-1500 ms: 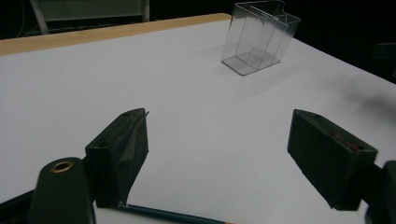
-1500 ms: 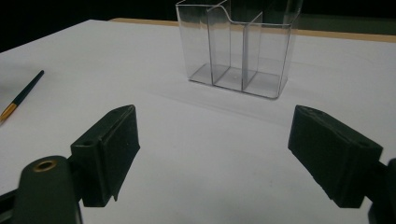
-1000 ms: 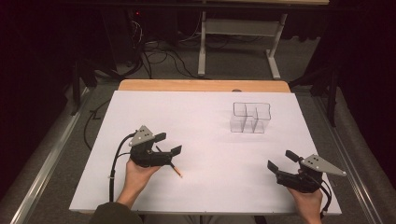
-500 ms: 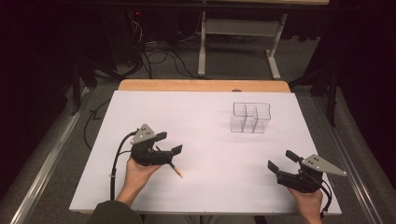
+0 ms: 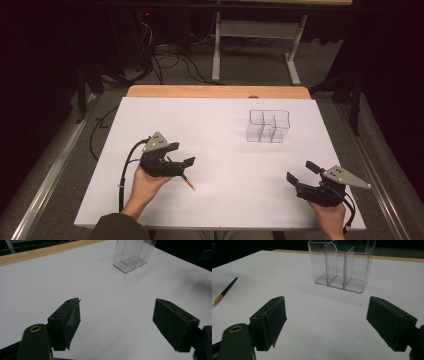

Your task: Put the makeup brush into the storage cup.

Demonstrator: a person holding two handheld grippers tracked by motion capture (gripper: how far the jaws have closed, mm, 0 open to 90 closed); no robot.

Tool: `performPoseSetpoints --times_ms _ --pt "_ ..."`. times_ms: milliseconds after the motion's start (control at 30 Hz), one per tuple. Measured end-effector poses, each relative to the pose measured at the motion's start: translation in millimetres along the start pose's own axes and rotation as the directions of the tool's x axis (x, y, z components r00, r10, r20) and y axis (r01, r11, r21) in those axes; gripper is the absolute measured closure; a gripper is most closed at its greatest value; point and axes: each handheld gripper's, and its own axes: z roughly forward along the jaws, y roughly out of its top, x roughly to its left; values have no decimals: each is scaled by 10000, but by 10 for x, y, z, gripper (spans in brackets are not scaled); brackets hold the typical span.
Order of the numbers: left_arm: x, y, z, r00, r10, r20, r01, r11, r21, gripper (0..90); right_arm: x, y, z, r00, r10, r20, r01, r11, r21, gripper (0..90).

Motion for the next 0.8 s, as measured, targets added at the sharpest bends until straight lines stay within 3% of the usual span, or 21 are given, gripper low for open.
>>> performPoseSetpoints --times_ms 333,667,800 --pt "14 51 -19 9990 401 -196 -381 9952 903 206 4 1 3 10000 -28 -41 28 10000 25 178" --pt "24 70 -18 9969 770 -165 -731 9829 1690 203 2 1 1 10000 -19 -13 19 10000 15 178" --pt "14 86 -12 9940 1079 -175 -1020 9732 2061 196 4 1 4 10000 -31 -30 31 10000 48 179"
